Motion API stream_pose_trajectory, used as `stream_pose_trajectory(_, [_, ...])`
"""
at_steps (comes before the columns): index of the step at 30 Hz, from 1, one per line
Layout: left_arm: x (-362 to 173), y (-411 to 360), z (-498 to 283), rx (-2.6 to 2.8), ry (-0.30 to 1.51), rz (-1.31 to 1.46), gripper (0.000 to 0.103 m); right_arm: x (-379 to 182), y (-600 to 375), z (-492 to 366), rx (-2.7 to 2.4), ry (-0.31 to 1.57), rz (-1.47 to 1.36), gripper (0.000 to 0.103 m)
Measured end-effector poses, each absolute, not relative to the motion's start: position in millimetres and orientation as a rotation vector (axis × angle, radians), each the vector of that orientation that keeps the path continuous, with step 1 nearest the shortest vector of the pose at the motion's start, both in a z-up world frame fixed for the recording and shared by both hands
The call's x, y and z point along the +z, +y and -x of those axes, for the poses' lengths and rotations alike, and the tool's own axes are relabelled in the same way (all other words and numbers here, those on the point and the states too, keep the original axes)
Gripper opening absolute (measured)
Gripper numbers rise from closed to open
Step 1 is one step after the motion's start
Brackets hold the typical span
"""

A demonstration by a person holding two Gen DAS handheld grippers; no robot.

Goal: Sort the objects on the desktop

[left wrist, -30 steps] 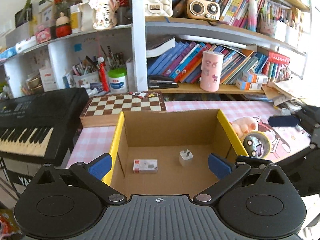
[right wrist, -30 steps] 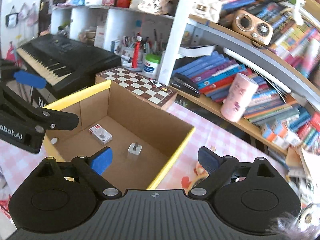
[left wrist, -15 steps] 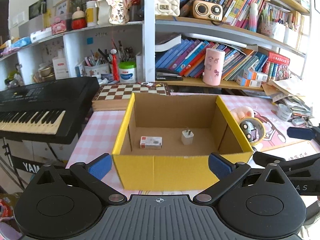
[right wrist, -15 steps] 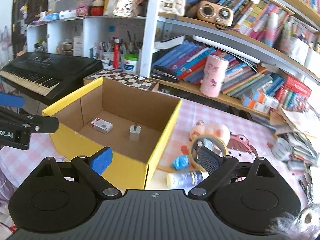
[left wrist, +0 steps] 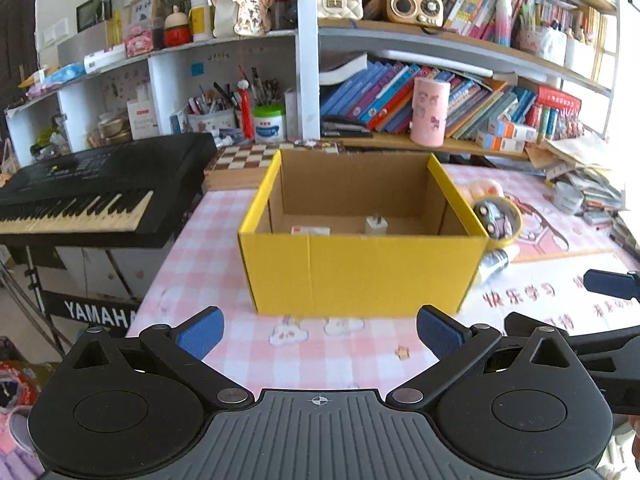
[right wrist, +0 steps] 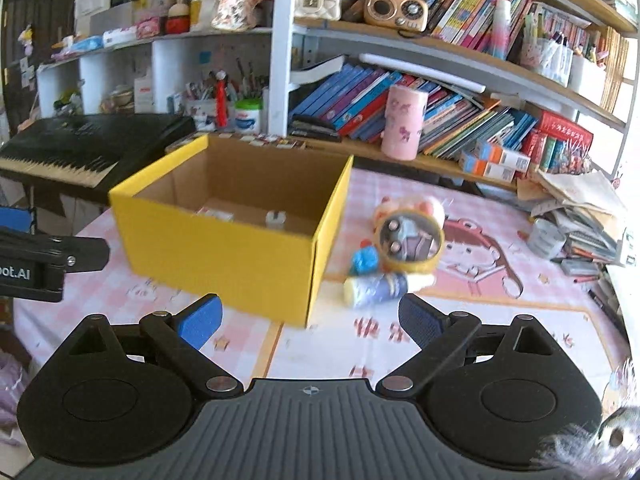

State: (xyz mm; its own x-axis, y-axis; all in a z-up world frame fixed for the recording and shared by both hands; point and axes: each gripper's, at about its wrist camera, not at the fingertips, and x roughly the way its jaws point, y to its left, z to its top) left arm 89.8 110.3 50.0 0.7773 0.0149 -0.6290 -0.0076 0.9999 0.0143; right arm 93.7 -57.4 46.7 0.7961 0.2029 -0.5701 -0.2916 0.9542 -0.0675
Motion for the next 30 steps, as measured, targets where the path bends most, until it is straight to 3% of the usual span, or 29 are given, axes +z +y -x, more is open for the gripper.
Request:
stream_pose_trajectory(17, [33.2, 90.0, -52.2, 0.033, 0.734, 0.005, 0.103, 30.8, -75.3, -44.3, 0.212, 0.624, 0.118, 0.095])
stream_pose_trajectory(30, [42.0, 61.8, -30.6, -0.012, 0.608, -0.166, 0.103, 28.6, -76.6, -25.1, 0.190, 0.624, 0.117, 0.095])
